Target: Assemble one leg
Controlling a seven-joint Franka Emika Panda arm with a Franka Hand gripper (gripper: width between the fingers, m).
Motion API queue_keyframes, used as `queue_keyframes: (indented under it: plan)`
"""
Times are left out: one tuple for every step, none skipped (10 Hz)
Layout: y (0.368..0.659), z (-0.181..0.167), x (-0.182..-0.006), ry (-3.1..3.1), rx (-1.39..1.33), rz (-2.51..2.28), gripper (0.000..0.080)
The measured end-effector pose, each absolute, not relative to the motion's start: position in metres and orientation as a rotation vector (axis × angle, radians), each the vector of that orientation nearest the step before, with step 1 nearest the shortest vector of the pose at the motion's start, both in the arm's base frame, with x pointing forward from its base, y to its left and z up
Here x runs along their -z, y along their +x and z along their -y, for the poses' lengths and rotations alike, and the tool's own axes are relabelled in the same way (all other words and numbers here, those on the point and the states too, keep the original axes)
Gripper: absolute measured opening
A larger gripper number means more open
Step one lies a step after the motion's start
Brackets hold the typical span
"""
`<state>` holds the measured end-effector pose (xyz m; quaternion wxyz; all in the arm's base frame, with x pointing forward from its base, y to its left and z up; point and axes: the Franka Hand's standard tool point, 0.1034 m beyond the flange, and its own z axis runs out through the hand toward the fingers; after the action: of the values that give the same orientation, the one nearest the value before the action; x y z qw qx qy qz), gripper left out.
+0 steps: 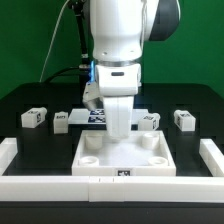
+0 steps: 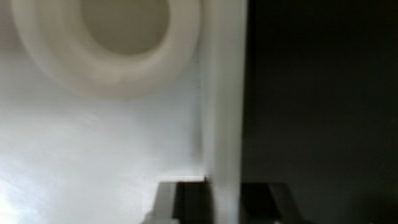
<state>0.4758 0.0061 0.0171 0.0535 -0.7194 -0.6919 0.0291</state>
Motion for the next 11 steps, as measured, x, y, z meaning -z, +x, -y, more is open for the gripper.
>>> queue_keyframes:
  plan:
    - [0.477,-0.017,-0.017,-2.198,-0.087,2.089,0.0061]
    - [0.478,-0.028,-0.017,-2.19,-0.082,2.096,0.0061]
    - [0.481,-0.038,-0.017,-2.184,-0.076,2.102,0.0061]
    - [0.482,-0.046,-0.017,-2.18,-0.072,2.107,0.0061]
    - [0.485,-0.056,-0.018,-2.194,-0.068,2.095,0.0061]
    - [0.489,-0.063,-0.019,-2.184,-0.06,2.111,0.0061]
    - [0.493,-0.066,-0.02,-2.186,-0.067,2.106,0.0061]
    - [0.498,-0.066,-0.02,-2.188,-0.08,2.093,0.0061]
    - [0.502,-0.065,-0.019,-2.19,-0.08,2.089,0.0061]
    - [0.503,-0.064,-0.017,-2.182,-0.092,2.085,0.0061]
    - [0.503,-0.064,-0.017,-2.169,-0.116,2.08,0.0061]
